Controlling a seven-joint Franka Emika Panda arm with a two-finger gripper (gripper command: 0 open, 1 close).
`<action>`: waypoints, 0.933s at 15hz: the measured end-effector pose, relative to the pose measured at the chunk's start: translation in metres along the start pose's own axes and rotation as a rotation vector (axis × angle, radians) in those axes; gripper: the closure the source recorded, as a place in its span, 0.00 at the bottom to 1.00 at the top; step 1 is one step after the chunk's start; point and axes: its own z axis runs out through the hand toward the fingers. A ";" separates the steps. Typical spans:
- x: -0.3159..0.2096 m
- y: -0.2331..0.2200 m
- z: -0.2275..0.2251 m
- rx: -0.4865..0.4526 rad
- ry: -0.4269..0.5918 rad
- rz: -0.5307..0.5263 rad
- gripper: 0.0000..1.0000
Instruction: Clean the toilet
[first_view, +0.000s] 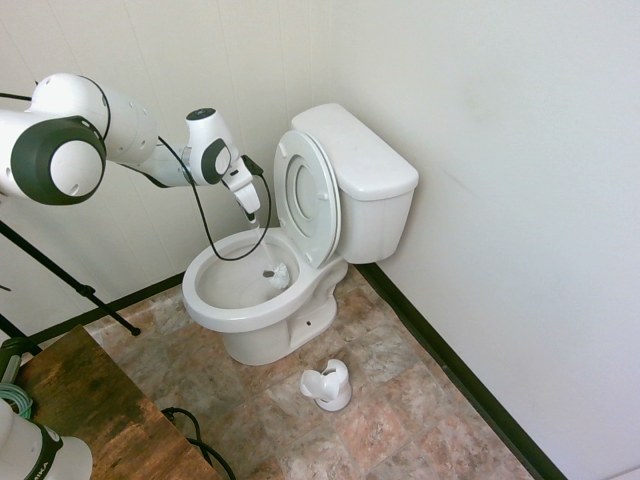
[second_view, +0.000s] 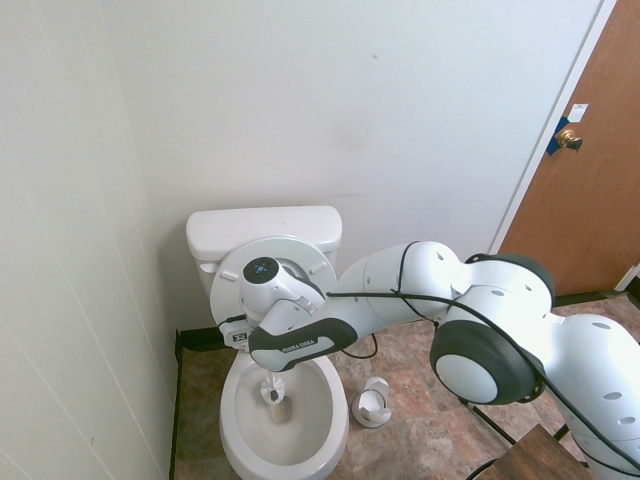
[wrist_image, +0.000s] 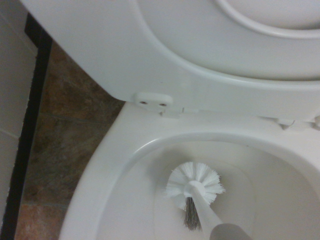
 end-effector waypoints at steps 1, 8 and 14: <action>-0.008 -0.005 -0.001 0.002 -0.001 -0.007 1.00; -0.058 -0.015 -0.002 -0.001 -0.010 -0.072 1.00; -0.093 0.014 -0.011 -0.048 -0.032 -0.177 1.00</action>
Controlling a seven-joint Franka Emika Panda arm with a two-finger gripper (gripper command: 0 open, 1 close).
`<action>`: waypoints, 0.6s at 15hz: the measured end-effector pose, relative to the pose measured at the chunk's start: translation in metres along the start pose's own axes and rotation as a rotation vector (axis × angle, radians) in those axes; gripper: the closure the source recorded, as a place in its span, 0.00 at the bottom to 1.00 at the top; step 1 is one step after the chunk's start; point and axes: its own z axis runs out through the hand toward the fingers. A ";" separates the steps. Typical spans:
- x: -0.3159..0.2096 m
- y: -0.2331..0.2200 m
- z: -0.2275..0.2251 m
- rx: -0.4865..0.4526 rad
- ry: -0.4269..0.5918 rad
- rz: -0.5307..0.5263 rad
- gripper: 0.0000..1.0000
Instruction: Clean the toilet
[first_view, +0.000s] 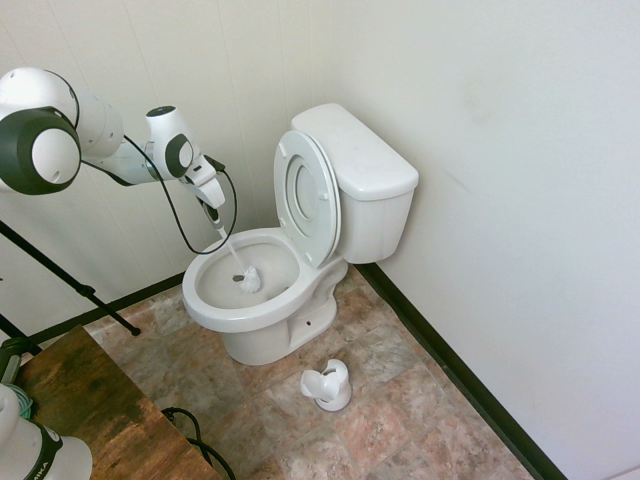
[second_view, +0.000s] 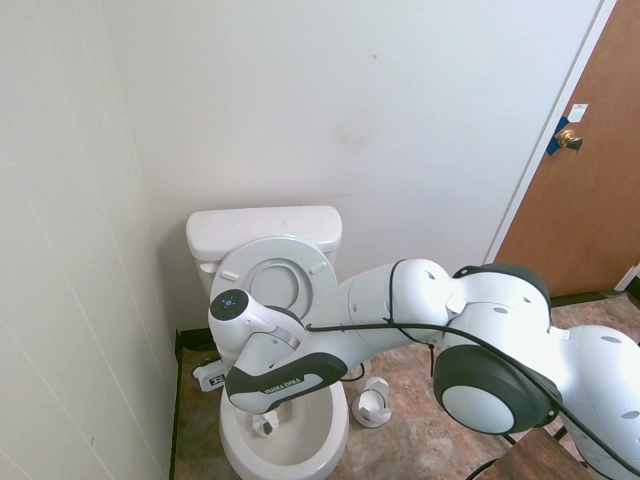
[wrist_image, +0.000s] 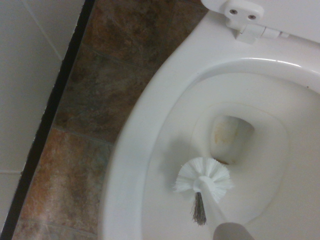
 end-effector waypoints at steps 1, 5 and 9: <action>-0.001 0.000 0.001 -0.002 -0.002 -0.012 1.00; -0.012 0.012 0.019 -0.026 -0.012 -0.038 1.00; -0.007 0.037 0.032 -0.008 -0.019 -0.027 1.00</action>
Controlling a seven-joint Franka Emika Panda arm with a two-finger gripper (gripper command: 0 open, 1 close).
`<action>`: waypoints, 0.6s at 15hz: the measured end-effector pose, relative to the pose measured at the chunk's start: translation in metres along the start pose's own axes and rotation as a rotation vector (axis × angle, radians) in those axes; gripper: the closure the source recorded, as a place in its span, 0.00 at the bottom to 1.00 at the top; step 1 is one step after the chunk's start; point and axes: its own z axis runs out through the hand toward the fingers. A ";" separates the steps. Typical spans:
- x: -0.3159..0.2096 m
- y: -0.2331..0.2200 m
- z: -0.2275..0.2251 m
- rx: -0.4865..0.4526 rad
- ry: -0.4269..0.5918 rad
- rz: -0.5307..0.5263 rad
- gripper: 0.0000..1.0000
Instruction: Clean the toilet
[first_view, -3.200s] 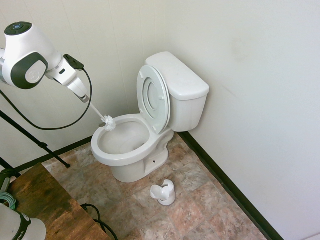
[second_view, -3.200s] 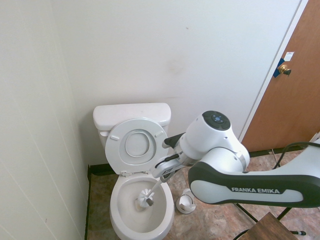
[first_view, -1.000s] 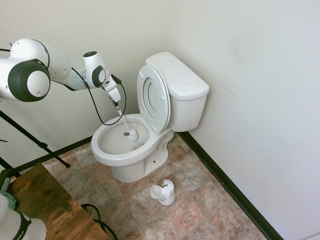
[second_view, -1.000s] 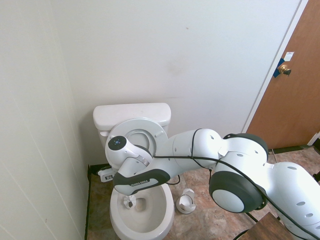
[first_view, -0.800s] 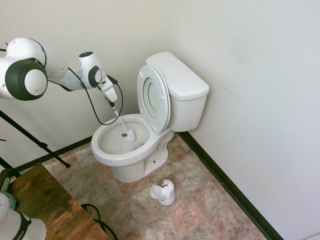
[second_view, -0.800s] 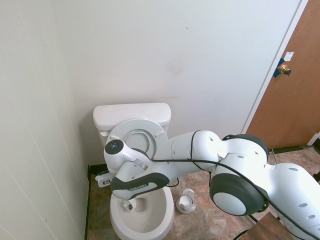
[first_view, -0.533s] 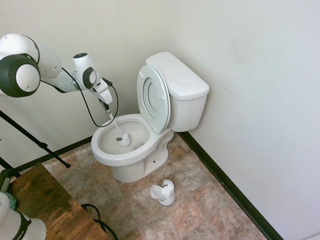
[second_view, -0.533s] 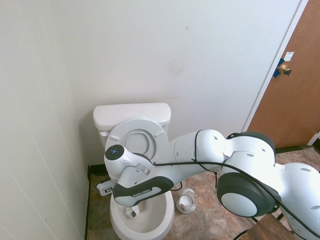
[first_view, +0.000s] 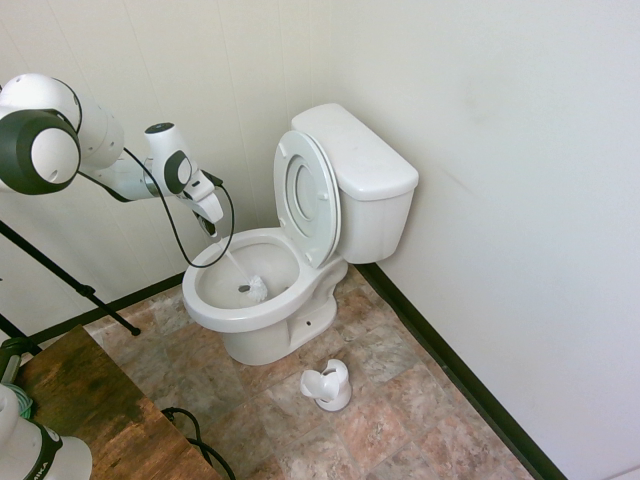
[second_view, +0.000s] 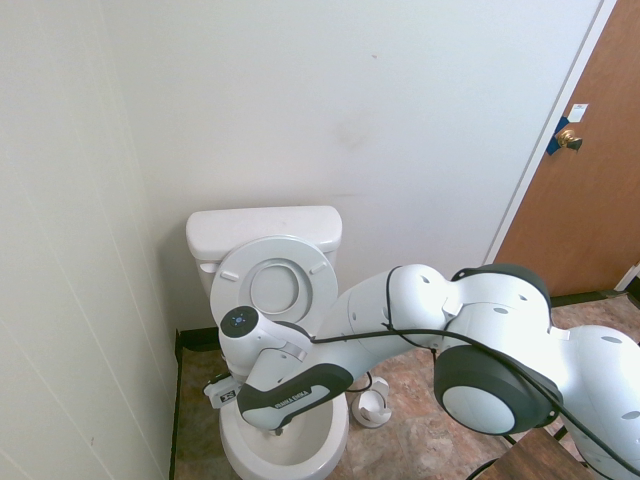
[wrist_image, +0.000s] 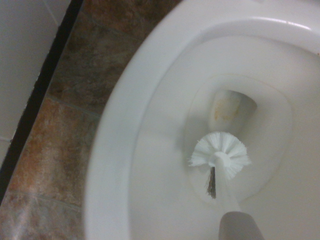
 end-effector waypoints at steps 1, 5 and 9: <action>0.006 0.010 0.002 0.005 -0.002 0.012 1.00; 0.029 0.060 0.010 0.010 -0.025 0.057 1.00; 0.044 0.107 0.009 0.019 -0.051 0.084 1.00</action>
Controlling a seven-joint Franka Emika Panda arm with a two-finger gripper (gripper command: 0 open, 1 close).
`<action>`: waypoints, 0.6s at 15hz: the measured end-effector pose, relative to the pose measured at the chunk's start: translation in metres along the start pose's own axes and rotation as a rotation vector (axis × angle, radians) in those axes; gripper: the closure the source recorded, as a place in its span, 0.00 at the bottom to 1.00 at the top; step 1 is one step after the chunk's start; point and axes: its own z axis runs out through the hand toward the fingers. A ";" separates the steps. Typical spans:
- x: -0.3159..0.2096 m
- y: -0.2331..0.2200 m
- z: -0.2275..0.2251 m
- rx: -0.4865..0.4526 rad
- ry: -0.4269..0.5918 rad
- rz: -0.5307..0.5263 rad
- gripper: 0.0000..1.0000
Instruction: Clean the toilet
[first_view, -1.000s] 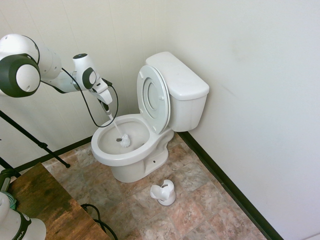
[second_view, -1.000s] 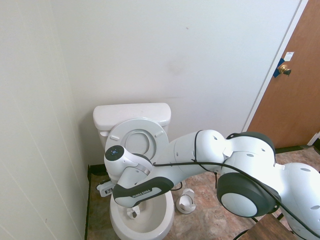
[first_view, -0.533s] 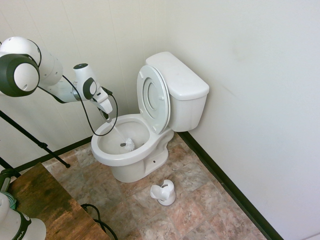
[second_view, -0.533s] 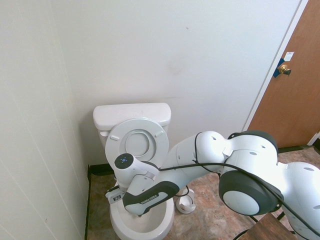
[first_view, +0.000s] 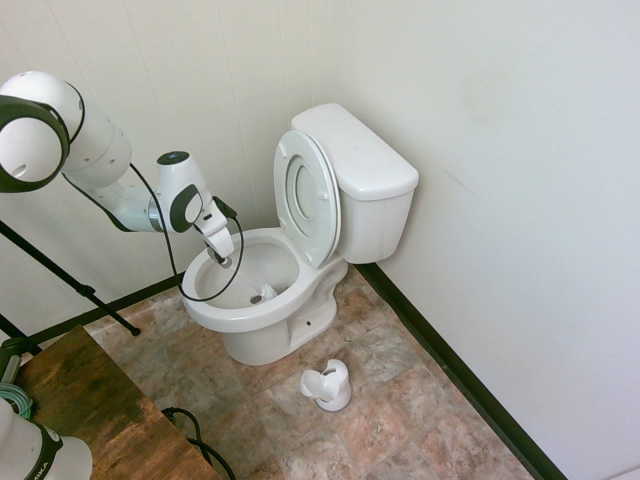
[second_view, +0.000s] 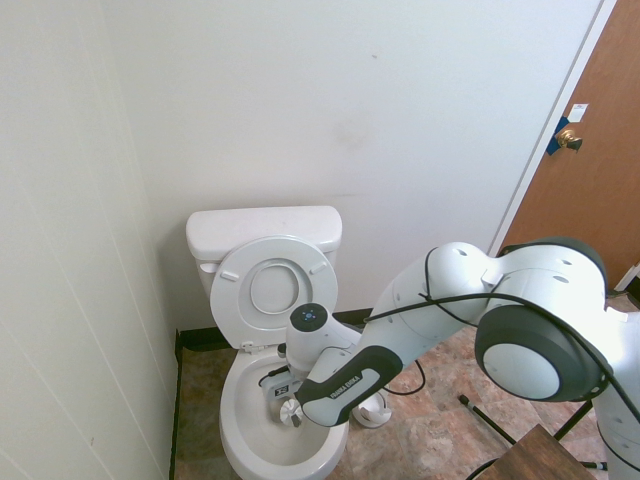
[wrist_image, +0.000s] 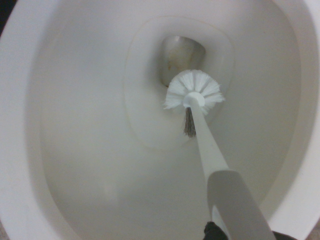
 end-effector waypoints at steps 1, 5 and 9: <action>0.005 0.009 -0.002 0.002 -0.005 0.007 1.00; 0.041 0.025 -0.004 0.007 0.006 0.048 1.00; 0.075 0.015 -0.009 0.026 0.012 0.079 1.00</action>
